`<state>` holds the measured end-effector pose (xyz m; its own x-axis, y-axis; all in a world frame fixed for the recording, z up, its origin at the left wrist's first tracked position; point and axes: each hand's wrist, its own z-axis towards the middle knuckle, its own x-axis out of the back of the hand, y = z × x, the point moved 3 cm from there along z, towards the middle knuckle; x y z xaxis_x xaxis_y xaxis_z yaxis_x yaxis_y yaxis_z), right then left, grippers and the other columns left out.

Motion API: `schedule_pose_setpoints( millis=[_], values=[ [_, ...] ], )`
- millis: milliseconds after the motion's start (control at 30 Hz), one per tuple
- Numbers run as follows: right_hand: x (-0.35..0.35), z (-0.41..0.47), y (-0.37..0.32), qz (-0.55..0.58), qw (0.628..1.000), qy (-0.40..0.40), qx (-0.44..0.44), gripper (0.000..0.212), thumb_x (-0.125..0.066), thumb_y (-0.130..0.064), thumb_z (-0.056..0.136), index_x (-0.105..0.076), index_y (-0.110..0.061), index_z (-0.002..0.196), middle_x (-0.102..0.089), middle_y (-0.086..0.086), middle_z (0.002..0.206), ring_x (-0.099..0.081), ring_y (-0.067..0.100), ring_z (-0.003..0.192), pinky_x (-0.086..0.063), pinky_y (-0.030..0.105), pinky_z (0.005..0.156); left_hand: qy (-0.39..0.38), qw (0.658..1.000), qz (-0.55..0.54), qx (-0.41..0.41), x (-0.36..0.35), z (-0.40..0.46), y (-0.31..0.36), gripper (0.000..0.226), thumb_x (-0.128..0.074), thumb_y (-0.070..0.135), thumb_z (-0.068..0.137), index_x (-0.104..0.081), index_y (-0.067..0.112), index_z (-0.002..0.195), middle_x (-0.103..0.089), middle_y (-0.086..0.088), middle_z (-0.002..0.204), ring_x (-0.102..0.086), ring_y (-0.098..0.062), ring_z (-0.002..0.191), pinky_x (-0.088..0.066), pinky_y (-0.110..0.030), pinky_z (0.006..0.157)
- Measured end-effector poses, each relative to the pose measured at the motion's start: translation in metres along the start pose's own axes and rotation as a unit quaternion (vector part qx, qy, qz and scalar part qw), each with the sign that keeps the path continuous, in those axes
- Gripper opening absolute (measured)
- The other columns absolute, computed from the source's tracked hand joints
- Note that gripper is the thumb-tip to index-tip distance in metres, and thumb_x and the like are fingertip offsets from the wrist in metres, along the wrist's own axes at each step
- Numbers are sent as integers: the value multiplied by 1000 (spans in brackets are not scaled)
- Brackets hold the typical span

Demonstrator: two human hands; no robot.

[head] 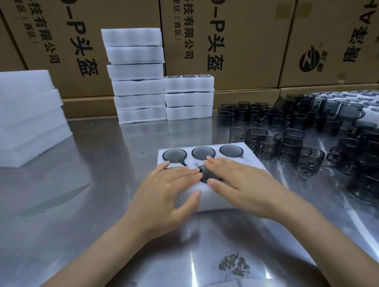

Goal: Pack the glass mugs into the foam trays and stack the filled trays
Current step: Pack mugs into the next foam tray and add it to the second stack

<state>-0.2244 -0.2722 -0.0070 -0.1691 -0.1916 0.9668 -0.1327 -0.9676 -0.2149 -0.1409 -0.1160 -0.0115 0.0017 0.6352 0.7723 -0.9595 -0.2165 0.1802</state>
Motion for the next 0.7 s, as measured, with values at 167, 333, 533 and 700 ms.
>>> schedule_pose_setpoints(
  millis=[167,333,533,700],
  values=[
    [5,3,6,142,985,94,-32,42,-34,-50,96,-49,-40,133,-41,-31,135,-30,-7,132,-27,25,105,69,996,63,-8,0,8,10,34,-49,34,80,-76,15,88,-74,5,92,-70,-15,88,-46,-36,93],
    [24,8,68,221,911,305,-166,31,-46,-22,96,-60,-24,124,-64,-10,116,-55,14,113,-40,28,89,23,994,109,-20,-8,0,12,38,-49,37,81,-71,13,100,-71,2,106,-66,-17,98,-42,-37,95],
    [0,14,124,99,922,252,-278,52,-51,-27,94,-35,-19,143,-39,2,142,-56,23,102,-42,37,81,18,988,146,-48,-13,-5,12,41,-52,32,79,-67,10,111,-65,-3,118,-61,-25,106,-39,-36,96],
    [-2,18,129,43,912,295,-282,24,-57,-22,92,-55,-16,115,-33,3,133,-44,27,118,-37,35,72,28,984,147,-92,-14,-6,16,38,-55,26,78,-67,10,111,-64,-3,118,-60,-25,108,-41,-37,96]
  ],
)
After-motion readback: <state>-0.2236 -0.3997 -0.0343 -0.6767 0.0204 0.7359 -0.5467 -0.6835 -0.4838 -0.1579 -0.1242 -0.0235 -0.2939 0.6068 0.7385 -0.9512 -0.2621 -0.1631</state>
